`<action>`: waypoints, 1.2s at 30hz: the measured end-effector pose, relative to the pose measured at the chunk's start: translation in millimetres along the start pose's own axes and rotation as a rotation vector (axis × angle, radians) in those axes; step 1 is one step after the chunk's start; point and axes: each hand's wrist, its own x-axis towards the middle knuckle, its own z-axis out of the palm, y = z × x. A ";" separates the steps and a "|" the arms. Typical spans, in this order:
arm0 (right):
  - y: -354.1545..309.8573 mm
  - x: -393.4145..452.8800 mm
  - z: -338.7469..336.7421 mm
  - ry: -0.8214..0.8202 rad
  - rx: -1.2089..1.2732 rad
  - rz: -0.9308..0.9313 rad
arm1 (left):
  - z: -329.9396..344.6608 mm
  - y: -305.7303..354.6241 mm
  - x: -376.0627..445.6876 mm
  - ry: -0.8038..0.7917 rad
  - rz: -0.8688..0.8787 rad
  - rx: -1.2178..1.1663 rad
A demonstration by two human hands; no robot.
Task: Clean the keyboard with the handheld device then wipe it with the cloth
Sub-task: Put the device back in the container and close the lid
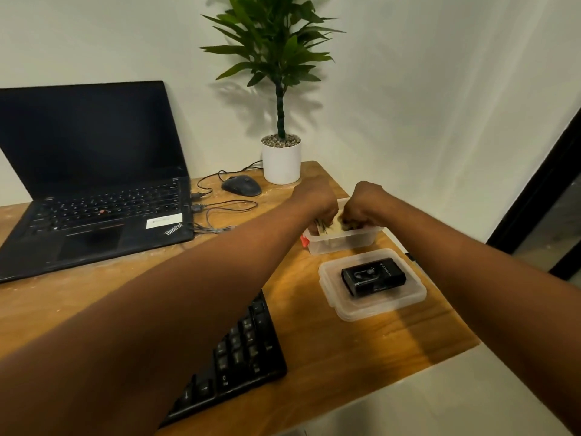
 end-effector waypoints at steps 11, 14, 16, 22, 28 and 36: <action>2.6 -2.5 0.0 0.234 -0.268 -0.173 | 8.1 3.5 2.4 0.306 0.344 0.477; 8.7 -6.9 -11.7 0.287 -0.279 -0.198 | 0.8 -3.5 0.4 0.326 0.344 0.495; 18.7 -9.3 -19.6 0.274 -0.179 -0.213 | -4.4 -9.0 -4.0 0.333 0.339 0.467; 59.3 -33.5 -32.7 0.164 0.207 -0.366 | -8.4 -22.1 -34.3 0.324 0.401 0.335; 94.6 -73.7 -38.6 0.062 0.402 -0.469 | 2.6 -24.3 -69.3 0.236 0.486 0.219; 117.0 -97.5 -31.2 -0.182 0.298 -0.443 | 31.5 -26.3 -95.4 0.048 0.463 0.164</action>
